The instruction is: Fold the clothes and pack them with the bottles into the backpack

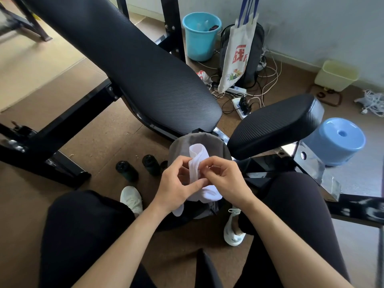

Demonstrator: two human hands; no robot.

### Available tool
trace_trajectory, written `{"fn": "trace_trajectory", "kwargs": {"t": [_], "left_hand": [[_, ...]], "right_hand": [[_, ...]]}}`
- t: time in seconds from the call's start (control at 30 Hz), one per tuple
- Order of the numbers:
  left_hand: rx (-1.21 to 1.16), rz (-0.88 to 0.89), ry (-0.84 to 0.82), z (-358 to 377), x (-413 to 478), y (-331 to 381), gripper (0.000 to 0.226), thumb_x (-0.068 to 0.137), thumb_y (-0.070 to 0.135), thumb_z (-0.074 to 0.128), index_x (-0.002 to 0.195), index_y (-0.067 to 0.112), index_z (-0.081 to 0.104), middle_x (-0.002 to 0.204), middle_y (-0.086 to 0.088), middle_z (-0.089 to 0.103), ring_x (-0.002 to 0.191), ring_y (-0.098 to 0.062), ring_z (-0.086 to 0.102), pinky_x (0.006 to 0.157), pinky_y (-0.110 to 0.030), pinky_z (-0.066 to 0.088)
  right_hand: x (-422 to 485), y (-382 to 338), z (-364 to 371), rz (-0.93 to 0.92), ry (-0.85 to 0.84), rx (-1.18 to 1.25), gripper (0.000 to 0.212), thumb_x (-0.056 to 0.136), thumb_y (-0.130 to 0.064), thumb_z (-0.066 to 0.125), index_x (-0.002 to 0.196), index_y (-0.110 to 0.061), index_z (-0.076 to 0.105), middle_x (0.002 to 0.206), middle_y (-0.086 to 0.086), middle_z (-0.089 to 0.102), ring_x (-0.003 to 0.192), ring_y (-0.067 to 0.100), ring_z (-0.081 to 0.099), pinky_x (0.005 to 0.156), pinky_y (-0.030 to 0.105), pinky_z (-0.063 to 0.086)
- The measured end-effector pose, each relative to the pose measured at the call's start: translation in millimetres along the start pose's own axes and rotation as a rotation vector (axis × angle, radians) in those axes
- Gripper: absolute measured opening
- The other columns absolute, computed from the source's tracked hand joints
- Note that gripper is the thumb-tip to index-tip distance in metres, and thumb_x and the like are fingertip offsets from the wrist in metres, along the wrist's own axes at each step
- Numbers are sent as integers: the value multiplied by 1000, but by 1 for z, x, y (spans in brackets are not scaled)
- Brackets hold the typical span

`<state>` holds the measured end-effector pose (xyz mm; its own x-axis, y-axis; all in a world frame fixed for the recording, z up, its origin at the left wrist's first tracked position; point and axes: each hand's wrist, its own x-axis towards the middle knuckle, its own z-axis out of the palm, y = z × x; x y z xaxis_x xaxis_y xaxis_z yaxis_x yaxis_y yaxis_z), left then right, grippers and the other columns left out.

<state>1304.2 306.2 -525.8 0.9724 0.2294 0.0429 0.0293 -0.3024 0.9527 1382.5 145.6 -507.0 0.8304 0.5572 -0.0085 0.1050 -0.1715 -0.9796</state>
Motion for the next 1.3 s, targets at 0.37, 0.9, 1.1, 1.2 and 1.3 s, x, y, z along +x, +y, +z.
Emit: {"fn": "trace_trajectory", "kwargs": {"t": [0.37,0.9,1.1,1.2,1.3], "left_hand": [[47,196,46,-4,11,4,16,90,7,73,105,14,74,100,3,70,93,-17,69,79,-21,54],[-47,95,-66,-4,11,-10,39,91,16,76,129,16,67,124,10,71,121,-15,65,100,-27,52],[91,156,53,18,8,-9,56,83,31,84,133,15,63,131,6,68,124,-11,62,102,-34,54],[160,179,143,26,8,-10,54,82,35,83,130,17,65,127,7,69,118,-10,64,96,-37,57],[226,187,246,34,8,-8,41,84,31,78,122,19,69,118,9,72,109,-8,67,90,-32,57]], "right_hand": [[8,-15,-23,-173,-91,-257,48,87,1,70,128,-24,65,125,-17,63,61,14,56,57,25,47],[-6,-28,-41,-45,110,25,11,98,-3,63,100,-13,58,65,-7,60,54,16,59,53,28,48],[-7,-29,-39,-56,139,53,14,98,-2,62,96,-14,57,66,-6,57,52,18,56,49,26,45],[-8,-28,-36,-50,138,68,12,99,-1,62,95,-12,56,68,-8,59,52,15,58,49,22,44],[-9,-26,-33,-55,127,63,6,99,-2,62,99,-5,57,71,-4,60,54,16,61,50,24,46]]}}
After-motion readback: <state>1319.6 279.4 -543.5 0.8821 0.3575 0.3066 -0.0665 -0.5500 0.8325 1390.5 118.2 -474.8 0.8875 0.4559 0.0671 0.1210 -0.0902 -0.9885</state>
